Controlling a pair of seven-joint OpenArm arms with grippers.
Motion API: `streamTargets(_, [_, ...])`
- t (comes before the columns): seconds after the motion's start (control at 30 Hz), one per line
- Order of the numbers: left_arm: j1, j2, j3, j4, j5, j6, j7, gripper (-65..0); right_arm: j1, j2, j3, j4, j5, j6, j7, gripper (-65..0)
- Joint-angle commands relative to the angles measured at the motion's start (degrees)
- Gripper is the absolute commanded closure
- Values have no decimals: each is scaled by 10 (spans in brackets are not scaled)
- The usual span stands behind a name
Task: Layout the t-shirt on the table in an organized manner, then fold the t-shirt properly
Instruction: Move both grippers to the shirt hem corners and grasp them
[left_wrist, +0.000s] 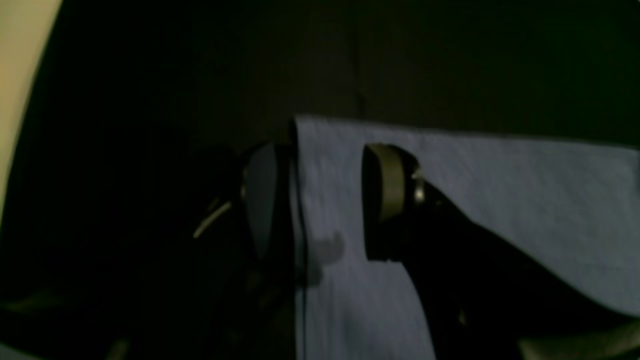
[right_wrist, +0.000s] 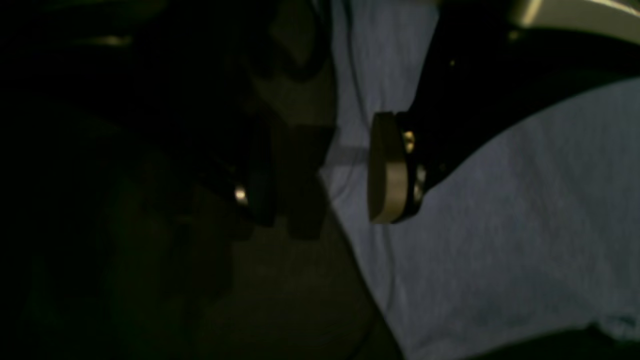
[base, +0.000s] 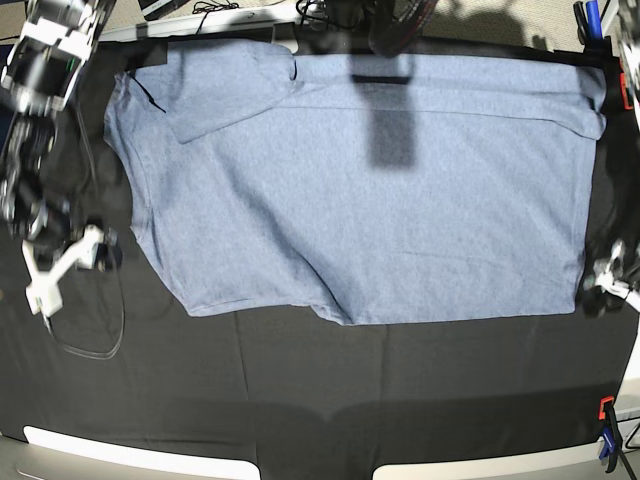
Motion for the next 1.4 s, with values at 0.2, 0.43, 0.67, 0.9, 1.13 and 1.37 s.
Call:
streamTargets(0.2, [-141, 20, 73, -204, 66, 21, -108, -260, 70, 14, -34, -43, 13, 2, -5, -289])
streamTargets(0.43, [-207, 75, 81, -339, 131, 125, -169, -245, 71, 14, -43, -43, 13, 2, -11, -289])
streamTargets(0.67, [-201, 85, 81, -346, 144, 226, -172, -245, 71, 14, -43, -43, 15, 2, -12, -289])
streamTargets(0.9, [-202, 82, 81, -346, 143, 113, -135, -245, 71, 14, -43, -43, 19, 2, -10, -289])
streamTargets(1.13, [-202, 81, 81, -346, 143, 34, -134, 0, 76, 14, -48, -53, 18, 3, 55, -324])
streamTargets(1.37, [-202, 81, 81, -346, 143, 34, -130, 0, 189, 10, -154, -150, -8, 3, 89, -361])
